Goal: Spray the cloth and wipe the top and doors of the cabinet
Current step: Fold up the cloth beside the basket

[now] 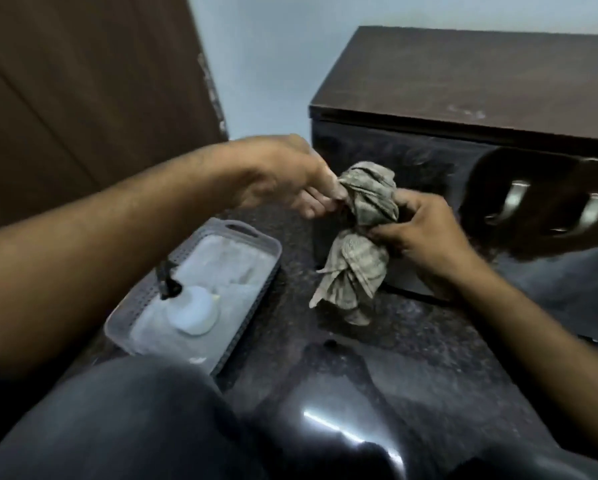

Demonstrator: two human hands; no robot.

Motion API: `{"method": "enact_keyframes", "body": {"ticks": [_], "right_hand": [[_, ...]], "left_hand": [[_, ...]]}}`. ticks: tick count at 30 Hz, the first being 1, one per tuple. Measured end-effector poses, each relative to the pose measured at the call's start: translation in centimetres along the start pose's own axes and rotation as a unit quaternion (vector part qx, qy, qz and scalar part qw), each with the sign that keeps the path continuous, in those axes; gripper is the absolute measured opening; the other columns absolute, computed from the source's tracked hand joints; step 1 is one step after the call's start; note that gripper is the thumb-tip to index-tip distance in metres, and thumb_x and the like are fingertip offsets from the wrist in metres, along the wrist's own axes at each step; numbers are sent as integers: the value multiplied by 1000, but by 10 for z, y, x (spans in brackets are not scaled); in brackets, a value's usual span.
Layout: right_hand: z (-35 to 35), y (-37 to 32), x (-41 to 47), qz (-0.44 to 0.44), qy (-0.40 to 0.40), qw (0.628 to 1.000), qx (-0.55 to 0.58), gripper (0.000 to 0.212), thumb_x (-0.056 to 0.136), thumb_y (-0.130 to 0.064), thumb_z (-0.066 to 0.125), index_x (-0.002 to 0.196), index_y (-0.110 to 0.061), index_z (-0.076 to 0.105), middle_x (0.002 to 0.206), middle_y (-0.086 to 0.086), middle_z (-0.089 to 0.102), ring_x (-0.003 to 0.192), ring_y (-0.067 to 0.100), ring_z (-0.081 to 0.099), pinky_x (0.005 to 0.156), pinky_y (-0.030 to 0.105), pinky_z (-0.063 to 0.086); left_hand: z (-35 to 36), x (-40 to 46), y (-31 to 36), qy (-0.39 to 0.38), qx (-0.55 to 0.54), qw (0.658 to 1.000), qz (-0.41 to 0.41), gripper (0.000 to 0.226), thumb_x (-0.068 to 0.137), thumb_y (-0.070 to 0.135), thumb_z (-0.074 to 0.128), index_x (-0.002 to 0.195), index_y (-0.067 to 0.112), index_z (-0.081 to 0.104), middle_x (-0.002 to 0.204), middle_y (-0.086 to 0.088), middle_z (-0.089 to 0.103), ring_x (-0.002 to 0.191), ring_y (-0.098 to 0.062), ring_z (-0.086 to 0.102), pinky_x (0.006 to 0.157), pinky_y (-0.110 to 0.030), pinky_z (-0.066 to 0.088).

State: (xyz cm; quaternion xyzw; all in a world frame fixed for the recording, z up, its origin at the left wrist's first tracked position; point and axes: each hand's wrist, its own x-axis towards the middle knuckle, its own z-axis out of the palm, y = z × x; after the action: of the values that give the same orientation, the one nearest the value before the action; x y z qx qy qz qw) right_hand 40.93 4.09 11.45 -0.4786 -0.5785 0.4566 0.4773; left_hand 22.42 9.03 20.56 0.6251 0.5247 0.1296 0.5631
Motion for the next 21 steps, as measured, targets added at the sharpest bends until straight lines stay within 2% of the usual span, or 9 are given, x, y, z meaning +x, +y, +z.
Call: {"method": "enact_keyframes", "body": {"ticks": [3,6,10,11,14,16,17,19,21], "right_hand": [[37,-4,26,7,-38,999,-16,29,73,14,74,86,-11,73,69,-14,70,66,-5,59,61,13,50],[84,5,56,20,-56,998,-21,27,73,14,75,86,-10,73,61,-17,68,60,-8,58,58,12,49],[141,16,101,16,-81,996,-43,24,74,14,74,89,-4,73,74,-7,69,64,-3,59,64,18,51],[152,19,113,8,-78,996,-45,23,74,13,74,88,-5,73,78,-3,70,68,1,60,67,22,52],[186,39,141,12,-68,995,-77,17,73,7,73,78,-9,70,78,2,73,72,7,62,66,28,53],[206,63,147,45,-80,991,-96,16,74,3,70,70,-13,67,67,-6,67,63,5,60,58,25,50],[215,80,148,69,-84,988,-109,15,75,0,69,70,-14,66,66,-5,65,64,8,61,58,28,50],[230,114,146,114,-85,974,-177,7,81,-10,67,87,-10,71,81,5,71,80,23,68,67,33,52],[239,145,143,140,-96,953,-252,21,85,-16,65,104,-9,71,102,15,73,98,32,68,79,34,53]], "left_hand": [[-38,-19,-35,105,20,994,-16,8,92,1,59,86,4,63,83,-18,56,58,-15,50,48,-17,47],[-60,-29,-78,195,2,980,-38,7,93,-1,57,94,-1,64,91,-24,62,60,-17,57,50,-19,52],[-77,-24,-119,259,-33,962,-79,13,91,3,61,101,-4,65,104,-24,70,83,-25,63,87,-39,58],[-80,-21,-123,272,-38,958,-84,15,90,5,62,102,-4,65,104,-23,69,85,-24,62,89,-41,57],[-88,-6,-134,306,-43,947,-87,3,86,8,63,83,7,62,80,-13,60,72,-19,55,62,-24,49],[-89,5,-140,324,24,940,-105,21,86,13,64,65,11,57,58,-1,57,52,-13,52,43,-13,35],[-89,11,-143,332,64,934,-118,27,87,17,62,62,11,54,52,1,51,46,-13,46,36,-15,31],[-90,20,-154,342,138,918,-147,29,91,23,58,65,10,53,56,1,45,47,-15,40,38,-23,28],[-94,25,-169,323,166,919,-154,24,93,23,55,73,11,59,67,-2,53,57,-18,47,48,-26,32]]}}
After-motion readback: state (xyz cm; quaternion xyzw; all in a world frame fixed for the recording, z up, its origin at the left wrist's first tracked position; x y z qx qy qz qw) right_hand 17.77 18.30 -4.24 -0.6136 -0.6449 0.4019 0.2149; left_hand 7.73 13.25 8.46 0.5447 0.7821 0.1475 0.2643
